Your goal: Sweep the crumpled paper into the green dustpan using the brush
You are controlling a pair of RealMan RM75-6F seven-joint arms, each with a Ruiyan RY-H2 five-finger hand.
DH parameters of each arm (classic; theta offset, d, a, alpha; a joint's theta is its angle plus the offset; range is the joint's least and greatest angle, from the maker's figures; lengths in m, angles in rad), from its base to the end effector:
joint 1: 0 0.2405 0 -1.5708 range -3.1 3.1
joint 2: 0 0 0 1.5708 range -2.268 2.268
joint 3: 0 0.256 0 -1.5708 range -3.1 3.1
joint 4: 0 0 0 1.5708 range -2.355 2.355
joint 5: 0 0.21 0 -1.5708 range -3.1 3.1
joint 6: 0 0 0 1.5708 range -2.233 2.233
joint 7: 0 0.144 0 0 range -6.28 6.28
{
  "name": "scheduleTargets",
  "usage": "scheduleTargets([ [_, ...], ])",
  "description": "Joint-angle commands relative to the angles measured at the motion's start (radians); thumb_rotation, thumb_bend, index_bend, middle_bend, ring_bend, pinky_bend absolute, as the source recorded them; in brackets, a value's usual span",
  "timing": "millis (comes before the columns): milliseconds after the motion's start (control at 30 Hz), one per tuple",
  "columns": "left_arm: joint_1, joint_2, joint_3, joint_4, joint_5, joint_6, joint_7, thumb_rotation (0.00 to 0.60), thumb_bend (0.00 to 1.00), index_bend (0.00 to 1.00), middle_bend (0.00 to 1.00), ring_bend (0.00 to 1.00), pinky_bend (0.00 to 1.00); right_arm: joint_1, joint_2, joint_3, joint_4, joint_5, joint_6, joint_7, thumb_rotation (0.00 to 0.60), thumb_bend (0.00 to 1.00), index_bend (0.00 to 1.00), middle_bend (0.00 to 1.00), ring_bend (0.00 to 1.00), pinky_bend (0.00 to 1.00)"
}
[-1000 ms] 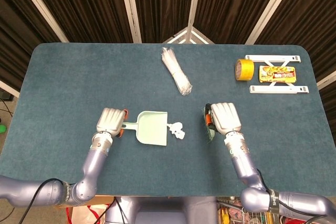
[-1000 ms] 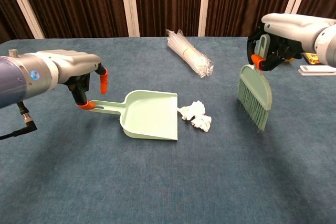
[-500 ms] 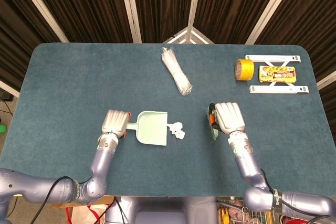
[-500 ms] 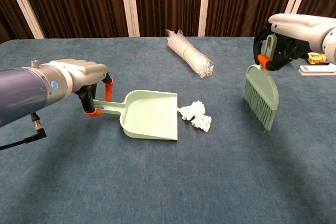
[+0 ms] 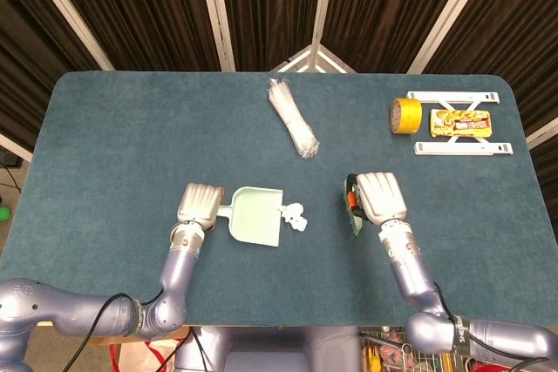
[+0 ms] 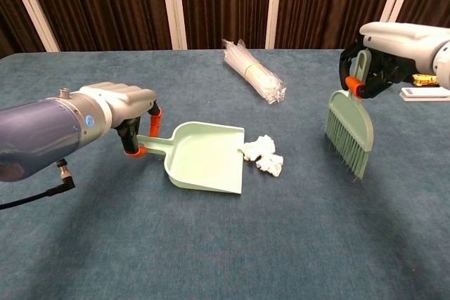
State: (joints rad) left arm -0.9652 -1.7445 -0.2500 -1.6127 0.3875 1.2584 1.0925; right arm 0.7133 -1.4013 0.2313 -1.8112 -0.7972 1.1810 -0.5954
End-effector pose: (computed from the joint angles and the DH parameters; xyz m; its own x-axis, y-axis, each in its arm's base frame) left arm -0.0912 0.3325 -0.0587 0.6470 0.3616 0.6713 0.7551 -0.1816 -0.6300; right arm -0.1405 -0.3289 0.0419 0.3861 -0.2215 0.8955 -0.9209 -0.1492 0.3601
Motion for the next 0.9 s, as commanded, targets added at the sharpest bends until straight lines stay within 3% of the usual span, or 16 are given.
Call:
scheduleTargets([
  [33,-0.007,0.004,-0.002,-0.011,-0.007,0.007,0.011,0.6,0.58,0.66,1.0,1.0,0.99,-0.003,0.001,-0.006,-0.011,-0.013,0.004,0.006,0.6,0.61,0.76,0.92,0.97,0.85],
  [433,-0.041,-0.02,-0.031,-0.024,-0.08,0.036,0.049,0.6,0.59,0.67,1.0,1.0,0.99,-0.001,-0.058,-0.017,-0.037,-0.034,0.051,-0.009,0.6,0.64,0.77,0.92,0.97,0.85],
  [900,-0.071,-0.056,-0.048,-0.005,-0.109,0.048,0.058,0.6,0.6,0.67,1.0,1.0,0.99,0.042,-0.168,0.021,-0.092,0.023,0.067,-0.039,0.6,0.65,0.78,0.92,0.97,0.85],
])
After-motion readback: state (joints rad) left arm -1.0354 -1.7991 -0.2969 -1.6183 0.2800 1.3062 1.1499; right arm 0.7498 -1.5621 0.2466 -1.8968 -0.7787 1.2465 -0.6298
